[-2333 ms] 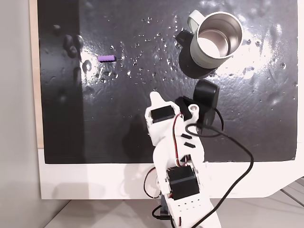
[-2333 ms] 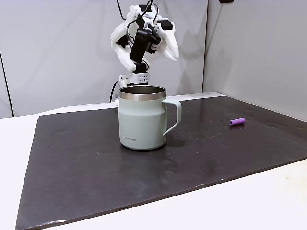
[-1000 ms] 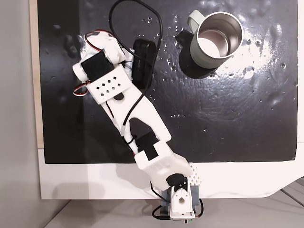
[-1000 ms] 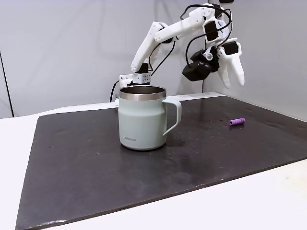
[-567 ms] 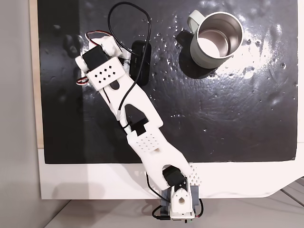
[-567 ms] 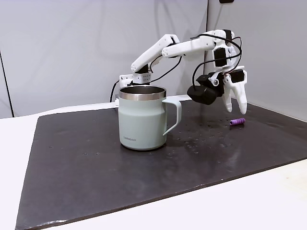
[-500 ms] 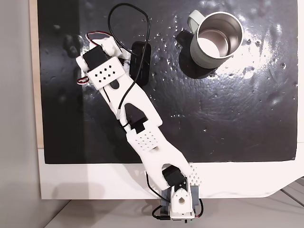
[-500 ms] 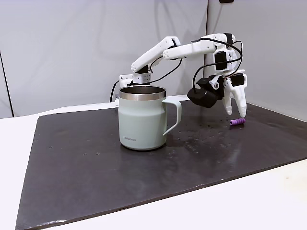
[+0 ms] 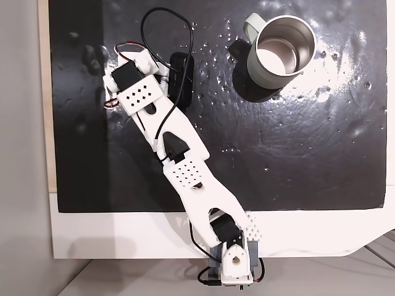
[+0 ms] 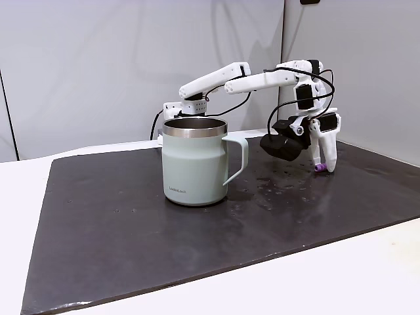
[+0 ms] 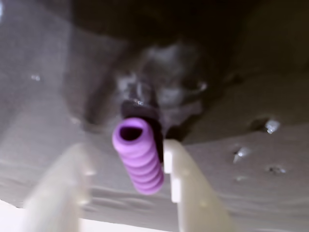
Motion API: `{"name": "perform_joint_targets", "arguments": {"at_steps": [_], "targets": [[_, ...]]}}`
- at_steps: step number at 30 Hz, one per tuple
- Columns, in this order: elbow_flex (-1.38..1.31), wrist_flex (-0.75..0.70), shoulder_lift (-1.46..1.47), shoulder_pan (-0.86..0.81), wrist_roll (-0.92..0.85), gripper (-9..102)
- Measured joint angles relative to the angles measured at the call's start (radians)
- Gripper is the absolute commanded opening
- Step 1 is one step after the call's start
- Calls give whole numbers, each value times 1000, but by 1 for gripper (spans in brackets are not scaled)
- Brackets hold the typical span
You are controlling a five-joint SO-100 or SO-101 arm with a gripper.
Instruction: Grasp a pengrip and put it in the cup.
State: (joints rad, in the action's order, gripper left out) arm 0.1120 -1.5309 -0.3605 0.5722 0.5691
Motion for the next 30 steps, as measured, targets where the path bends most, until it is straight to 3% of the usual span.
{"name": "perform_joint_targets", "arguments": {"at_steps": [13,30], "targets": [[-34,0,-20,0,-31,0],[161,-44,-568,-66,-95,0]]}}
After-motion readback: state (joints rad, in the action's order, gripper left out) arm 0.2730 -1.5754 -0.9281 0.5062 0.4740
